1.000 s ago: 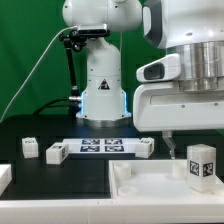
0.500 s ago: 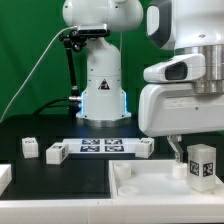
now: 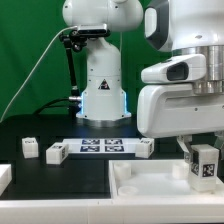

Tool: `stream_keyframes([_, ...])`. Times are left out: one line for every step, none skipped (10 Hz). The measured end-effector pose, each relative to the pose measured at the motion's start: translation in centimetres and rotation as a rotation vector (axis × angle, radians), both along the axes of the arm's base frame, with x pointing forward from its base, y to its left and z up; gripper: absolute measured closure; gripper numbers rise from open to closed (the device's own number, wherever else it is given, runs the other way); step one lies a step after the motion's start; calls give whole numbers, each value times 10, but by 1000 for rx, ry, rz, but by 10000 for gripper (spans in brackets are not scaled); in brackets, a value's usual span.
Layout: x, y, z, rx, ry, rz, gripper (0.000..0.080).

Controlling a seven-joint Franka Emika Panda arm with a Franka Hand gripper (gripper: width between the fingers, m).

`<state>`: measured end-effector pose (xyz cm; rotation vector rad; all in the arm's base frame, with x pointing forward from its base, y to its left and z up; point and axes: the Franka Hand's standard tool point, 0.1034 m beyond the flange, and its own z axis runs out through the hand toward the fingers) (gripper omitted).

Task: Assemble one leg

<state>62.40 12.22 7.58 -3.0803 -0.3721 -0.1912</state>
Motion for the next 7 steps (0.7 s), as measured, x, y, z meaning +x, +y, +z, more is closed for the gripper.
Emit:
stream_keyframes([0,0,0,0,0,0,509])
stream_keyframes([0,-1,-1,16,1,-124,509])
stream_keyframes([0,-2,-1,44,10,-286,509])
stream_keyframes([0,-4,-1,64,18,-438,509])
stream_keyframes([0,-4,-1,77,24,-574,509])
stream_keyframes([0,-5,-2,87,28,-708,509])
stream_keyframes([0,-4,-2,92,29,-822,509])
